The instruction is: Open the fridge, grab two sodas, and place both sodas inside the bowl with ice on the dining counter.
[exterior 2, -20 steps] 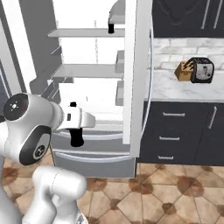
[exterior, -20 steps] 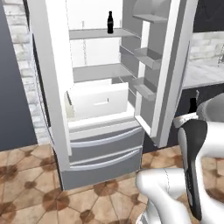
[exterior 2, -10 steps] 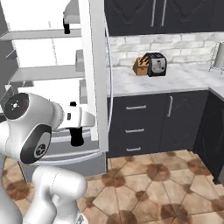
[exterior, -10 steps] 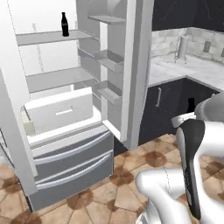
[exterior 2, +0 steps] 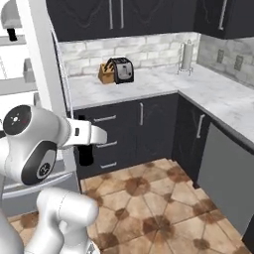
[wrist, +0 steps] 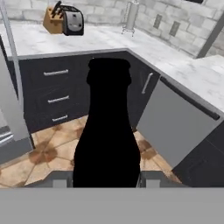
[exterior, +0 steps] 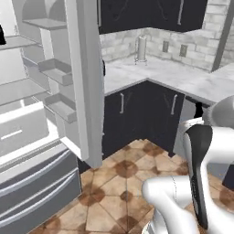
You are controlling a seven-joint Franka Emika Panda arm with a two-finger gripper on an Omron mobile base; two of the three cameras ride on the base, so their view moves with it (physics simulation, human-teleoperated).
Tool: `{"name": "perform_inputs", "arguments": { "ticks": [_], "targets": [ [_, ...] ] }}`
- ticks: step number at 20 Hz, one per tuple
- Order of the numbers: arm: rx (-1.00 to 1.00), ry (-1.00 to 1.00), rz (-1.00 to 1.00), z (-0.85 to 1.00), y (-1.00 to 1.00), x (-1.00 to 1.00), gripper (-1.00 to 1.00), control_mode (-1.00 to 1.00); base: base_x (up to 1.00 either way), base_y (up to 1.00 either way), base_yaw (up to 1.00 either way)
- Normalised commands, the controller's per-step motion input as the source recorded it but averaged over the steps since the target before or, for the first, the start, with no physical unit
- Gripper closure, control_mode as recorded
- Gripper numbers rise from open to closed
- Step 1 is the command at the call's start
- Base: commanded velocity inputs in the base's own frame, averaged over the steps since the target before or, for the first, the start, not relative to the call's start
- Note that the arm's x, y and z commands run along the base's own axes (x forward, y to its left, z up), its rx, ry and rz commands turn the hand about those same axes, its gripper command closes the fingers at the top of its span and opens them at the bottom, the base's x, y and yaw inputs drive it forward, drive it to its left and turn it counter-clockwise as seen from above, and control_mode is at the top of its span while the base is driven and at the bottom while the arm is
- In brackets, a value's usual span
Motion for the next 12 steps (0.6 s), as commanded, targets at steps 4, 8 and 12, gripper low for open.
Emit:
{"name": "perform_inputs", "arguments": {
  "ticks": [4,8,12],
  "targets": [
    [0.0,0.0,0.0,0.0,0.0,0.0,1.0,1.0,-0.01,-0.97,-0.33],
    [0.0,0.0,0.0,0.0,0.0,0.0,1.0,1.0,-0.01,-1.0,-0.32],
    [0.0,0.0,0.0,0.0,0.0,0.0,1.0,1.0,-0.19,-1.0,-0.34]
  ]
}}
